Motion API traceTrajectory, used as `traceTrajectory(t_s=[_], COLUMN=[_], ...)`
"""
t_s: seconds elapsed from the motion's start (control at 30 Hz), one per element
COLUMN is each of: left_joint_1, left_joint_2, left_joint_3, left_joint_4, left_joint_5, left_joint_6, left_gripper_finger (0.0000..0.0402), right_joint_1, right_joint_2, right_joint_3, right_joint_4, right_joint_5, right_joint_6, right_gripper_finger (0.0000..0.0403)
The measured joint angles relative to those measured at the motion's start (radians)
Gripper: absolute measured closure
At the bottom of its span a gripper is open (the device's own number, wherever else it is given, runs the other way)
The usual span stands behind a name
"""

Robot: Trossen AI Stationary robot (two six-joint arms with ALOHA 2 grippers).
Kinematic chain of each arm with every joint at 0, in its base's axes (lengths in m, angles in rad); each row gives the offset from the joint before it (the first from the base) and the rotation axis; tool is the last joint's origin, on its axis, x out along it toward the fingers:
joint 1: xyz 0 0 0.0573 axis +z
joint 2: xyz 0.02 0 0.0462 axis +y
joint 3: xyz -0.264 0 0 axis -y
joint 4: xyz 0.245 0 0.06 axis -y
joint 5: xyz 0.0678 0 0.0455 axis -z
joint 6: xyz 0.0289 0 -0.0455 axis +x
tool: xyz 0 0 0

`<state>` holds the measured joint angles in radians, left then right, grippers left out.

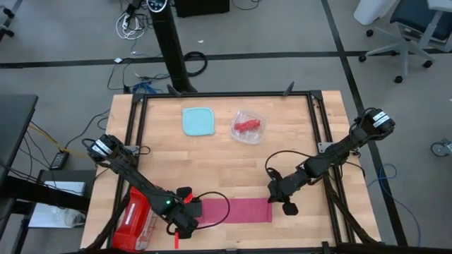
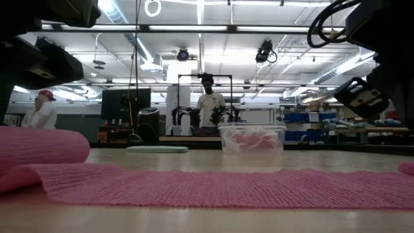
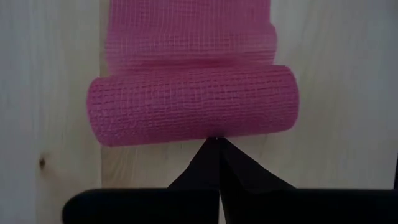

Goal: Roll bandage
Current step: Roll the pink bandage

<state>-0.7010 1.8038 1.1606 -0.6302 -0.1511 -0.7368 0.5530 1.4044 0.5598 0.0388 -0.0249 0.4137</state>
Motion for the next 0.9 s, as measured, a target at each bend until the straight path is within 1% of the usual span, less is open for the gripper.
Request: traceTrajectory(t_s=[0.33, 0.9], left_joint_1=[0.001, 0.001], left_joint_2=[0.000, 0.000], left_joint_3=[0.010, 0.010], left_joint_4=[0.013, 0.011], left_joint_5=[-0.008, -0.011], left_joint_6=[0.001, 0.003], left_gripper_finger=[0.0401, 0.0401], right_joint_1=[0.028, 0.029], right_joint_2=[0.000, 0.000], right_joint_3=[0.000, 0.000], right_joint_4=[-0.065, -0.080], right_joint_5=[0.002, 0.037], right_joint_6=[0.063, 0.052], right_gripper_finger=[0.0392, 0.0392])
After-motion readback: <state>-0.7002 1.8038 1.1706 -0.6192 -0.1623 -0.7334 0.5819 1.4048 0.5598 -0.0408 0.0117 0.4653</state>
